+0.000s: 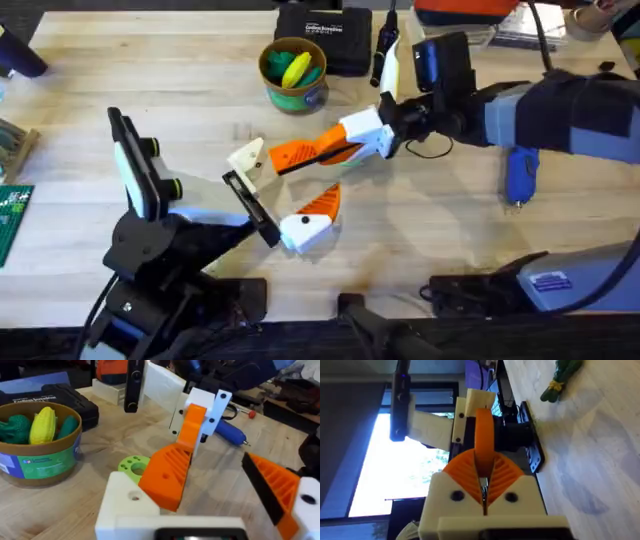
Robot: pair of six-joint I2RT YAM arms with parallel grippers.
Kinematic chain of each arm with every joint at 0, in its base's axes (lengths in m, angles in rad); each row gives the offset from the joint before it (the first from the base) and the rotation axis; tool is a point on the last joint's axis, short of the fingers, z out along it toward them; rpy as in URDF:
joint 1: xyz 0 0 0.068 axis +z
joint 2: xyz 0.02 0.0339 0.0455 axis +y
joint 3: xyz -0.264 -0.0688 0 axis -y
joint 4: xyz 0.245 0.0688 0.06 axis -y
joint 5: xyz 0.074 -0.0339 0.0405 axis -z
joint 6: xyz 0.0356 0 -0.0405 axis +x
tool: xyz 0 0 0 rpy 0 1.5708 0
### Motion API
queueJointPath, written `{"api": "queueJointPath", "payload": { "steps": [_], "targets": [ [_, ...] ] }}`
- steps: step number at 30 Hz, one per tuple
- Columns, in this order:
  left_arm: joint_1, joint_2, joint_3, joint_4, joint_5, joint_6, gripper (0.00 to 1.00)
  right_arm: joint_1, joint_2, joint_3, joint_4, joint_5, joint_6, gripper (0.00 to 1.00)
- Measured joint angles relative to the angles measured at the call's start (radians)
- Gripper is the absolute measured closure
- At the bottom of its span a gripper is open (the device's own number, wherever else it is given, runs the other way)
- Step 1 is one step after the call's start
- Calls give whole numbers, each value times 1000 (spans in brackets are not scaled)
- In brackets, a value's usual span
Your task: Pick up the gripper from the table and insert it into the empty holder that is missing its gripper. Then pick up a screw, insert it into the mounting hole, and use the screwdriver to tighten it. Finally, clean up the table by picking up the vegetable and placing it into the bucket.
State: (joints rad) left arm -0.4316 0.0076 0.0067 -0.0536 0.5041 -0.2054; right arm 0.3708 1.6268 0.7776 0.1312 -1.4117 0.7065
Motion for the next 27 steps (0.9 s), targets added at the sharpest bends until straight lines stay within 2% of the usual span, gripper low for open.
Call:
{"api": "queueJointPath", "payload": {
  "steps": [8,18,27],
  "targets": [
    [0,0,0,0,24,15,15,32,1,0,4,-1,20,985],
    [0,0,0,0,27,22,16,37,9,2,95,-3,88,985],
    [0,0,0,0,24,21,15,53,120,87,100,-51,118,986]
  ]
}}
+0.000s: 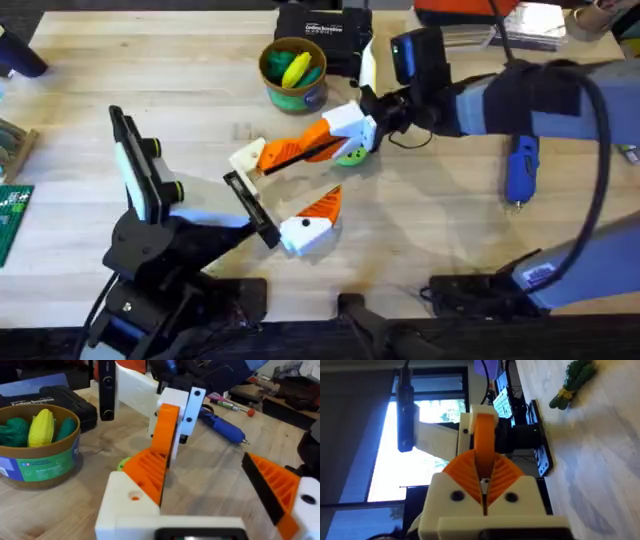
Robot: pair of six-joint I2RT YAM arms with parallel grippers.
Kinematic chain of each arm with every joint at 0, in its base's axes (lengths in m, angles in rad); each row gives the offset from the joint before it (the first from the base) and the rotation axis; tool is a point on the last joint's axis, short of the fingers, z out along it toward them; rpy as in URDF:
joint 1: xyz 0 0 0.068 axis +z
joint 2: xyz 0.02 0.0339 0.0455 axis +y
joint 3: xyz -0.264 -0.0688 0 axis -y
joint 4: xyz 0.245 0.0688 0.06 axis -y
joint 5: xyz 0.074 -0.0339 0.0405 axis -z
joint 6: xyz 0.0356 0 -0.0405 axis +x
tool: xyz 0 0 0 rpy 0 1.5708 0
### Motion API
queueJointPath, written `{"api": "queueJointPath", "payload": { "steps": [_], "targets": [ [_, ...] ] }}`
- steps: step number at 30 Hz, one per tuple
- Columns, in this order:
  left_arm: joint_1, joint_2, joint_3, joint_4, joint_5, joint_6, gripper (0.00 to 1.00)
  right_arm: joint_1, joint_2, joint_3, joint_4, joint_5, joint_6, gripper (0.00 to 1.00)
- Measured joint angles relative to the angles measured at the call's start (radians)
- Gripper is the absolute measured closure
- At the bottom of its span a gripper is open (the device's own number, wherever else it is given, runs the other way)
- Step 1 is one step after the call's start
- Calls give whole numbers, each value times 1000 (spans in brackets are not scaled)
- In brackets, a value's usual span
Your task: Pick up the gripper from the table and insert it into the empty holder that is missing its gripper. Then pick up a screw, insert it into the mounting hole, and use the screwdriver to tighten it. Finally, clean up the table by picking up the vegetable and placing it into the bucket.
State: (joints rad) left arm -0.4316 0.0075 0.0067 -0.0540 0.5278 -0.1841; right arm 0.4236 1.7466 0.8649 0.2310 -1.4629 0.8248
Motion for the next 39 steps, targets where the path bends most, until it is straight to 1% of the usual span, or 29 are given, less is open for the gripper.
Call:
{"api": "queueJointPath", "payload": {
  "steps": [4,8,14,19,31,39],
  "targets": [
    [0,0,0,0,-5,4,15,8,48,63,-3,-4,10,986],
    [1,0,0,1,-25,13,15,14,67,94,-7,-3,15,986],
    [4,0,0,0,-35,15,15,29,80,108,-6,3,31,986],
    [5,0,0,-1,-42,8,15,72,104,127,-2,9,43,986],
    [10,0,0,-2,-65,5,15,82,108,148,1,54,52,986],
    [10,14,0,-3,-71,-11,15,89,108,153,1,119,95,987]
  ]
}}
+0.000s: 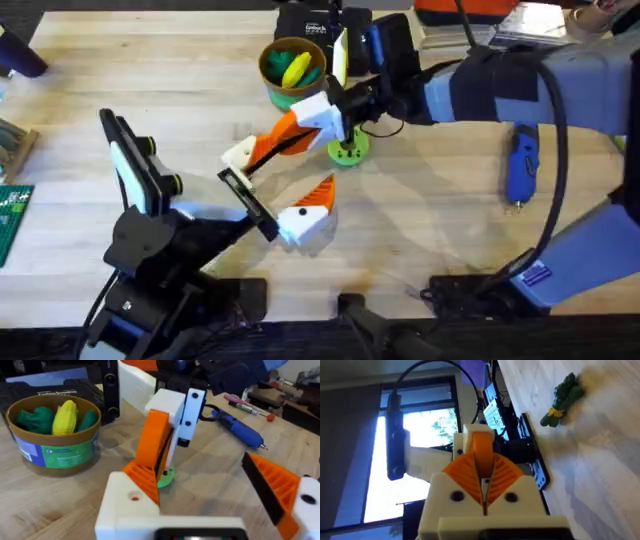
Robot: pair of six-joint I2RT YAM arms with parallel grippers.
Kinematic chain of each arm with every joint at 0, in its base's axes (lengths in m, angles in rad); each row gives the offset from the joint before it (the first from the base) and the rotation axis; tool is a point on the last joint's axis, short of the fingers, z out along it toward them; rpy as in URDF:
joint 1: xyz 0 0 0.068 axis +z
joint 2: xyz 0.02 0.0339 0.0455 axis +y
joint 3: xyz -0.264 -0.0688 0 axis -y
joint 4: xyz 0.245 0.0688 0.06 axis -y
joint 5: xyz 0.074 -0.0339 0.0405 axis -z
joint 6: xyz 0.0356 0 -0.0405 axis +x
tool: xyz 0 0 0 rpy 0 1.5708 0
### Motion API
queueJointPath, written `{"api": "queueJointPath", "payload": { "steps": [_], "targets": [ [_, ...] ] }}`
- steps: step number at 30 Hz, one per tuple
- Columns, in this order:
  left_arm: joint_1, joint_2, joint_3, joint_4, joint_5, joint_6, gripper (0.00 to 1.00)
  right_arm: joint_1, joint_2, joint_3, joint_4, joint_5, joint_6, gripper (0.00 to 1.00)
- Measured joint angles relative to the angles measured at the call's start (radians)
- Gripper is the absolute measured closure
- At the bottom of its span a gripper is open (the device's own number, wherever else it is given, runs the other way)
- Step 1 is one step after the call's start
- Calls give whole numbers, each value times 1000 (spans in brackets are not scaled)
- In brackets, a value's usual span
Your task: Pick up the gripper from the table and insert it into the empty holder that is missing its gripper. Then pick up a screw, insert it into the mounting hole, and use the screwdriver to tighten it. Finally, clean up the table by picking up the vegetable and placing it into the bucket.
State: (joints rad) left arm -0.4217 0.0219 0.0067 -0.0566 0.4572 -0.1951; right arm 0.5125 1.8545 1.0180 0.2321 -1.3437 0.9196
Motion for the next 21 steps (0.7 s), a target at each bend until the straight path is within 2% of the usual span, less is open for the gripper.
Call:
{"api": "queueJointPath", "payload": {
  "steps": [11,15,21],
  "targets": [
    [2,4,0,0,-9,-12,15,5,0,1,1,23,32,984],
    [2,3,0,0,-9,-12,15,5,0,1,1,27,28,894],
    [-1,3,0,1,12,-7,15,9,0,1,9,42,2,811]
  ]
}}
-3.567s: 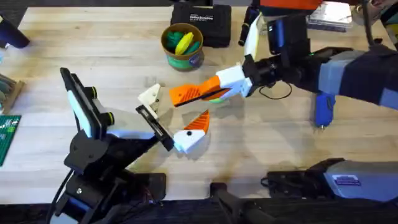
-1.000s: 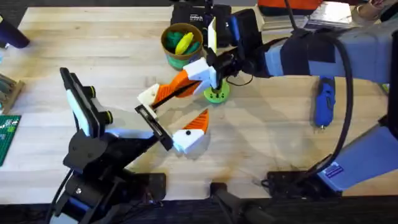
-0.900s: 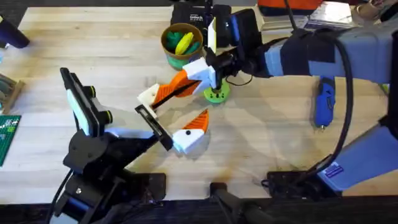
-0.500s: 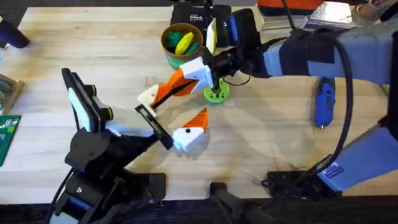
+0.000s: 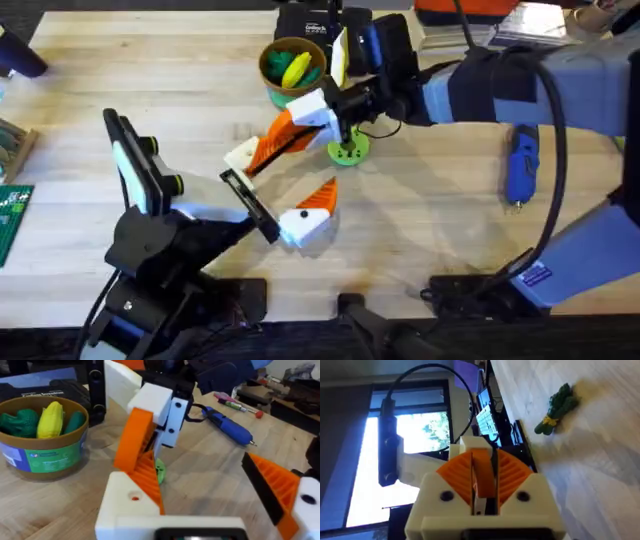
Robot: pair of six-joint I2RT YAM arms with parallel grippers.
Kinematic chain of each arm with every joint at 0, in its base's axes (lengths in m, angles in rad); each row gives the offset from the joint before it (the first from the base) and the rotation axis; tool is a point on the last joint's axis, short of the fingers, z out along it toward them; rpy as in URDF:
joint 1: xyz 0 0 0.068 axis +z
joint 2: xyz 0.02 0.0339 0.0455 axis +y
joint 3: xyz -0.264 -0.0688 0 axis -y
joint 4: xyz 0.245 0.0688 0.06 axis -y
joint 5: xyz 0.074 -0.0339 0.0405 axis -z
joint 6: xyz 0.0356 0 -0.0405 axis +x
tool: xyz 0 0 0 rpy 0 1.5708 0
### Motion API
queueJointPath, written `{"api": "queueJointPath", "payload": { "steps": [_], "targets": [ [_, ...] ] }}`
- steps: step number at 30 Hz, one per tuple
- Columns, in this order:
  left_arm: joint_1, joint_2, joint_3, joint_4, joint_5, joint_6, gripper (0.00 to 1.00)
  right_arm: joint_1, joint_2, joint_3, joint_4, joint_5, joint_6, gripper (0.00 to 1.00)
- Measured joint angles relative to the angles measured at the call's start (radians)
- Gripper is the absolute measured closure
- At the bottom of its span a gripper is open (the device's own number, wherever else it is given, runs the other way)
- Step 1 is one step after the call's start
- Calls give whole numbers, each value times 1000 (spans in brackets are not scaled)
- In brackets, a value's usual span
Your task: Pick up the gripper from the table and insert it into the empty holder that is missing its gripper. Then pick up a screw, insert it into the mounting hole, and use the screwdriver to tighten it. Finally, clean up the table by picking up the vegetable and placing it into the bucket.
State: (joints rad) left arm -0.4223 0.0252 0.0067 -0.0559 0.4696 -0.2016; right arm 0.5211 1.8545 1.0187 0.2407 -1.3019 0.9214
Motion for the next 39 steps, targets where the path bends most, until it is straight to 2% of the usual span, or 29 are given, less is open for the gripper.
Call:
{"api": "queueJointPath", "payload": {
  "steps": [4,7,10,13,15,17,25,28,33,34,36,39],
  "targets": [
    [-7,0,0,1,30,7,14,6,0,0,24,17,-10,770],
    [-7,0,0,2,43,10,14,6,0,0,38,22,-11,669],
    [-7,0,0,2,52,11,15,6,0,0,44,21,-14,396],
    [-7,0,0,2,59,11,15,6,0,0,45,17,-15,222],
    [-7,0,0,2,60,11,16,6,0,0,45,15,-16,50],
    [-7,0,0,2,62,11,15,6,0,0,47,14,-17,12],
    [-7,0,0,2,62,11,15,-21,0,0,42,-34,-55,10],
    [-7,0,0,2,62,11,15,-34,0,0,28,-73,-84,86],
    [-7,0,0,2,62,11,16,-34,0,0,-53,-103,-158,256],
    [-7,0,0,2,62,11,15,-34,0,0,-88,-109,-195,364],
    [-7,0,0,2,62,11,15,-34,0,0,-90,-111,-211,498],
    [-7,0,0,2,62,11,15,-34,0,0,-91,-113,-223,652]
  ]
}}
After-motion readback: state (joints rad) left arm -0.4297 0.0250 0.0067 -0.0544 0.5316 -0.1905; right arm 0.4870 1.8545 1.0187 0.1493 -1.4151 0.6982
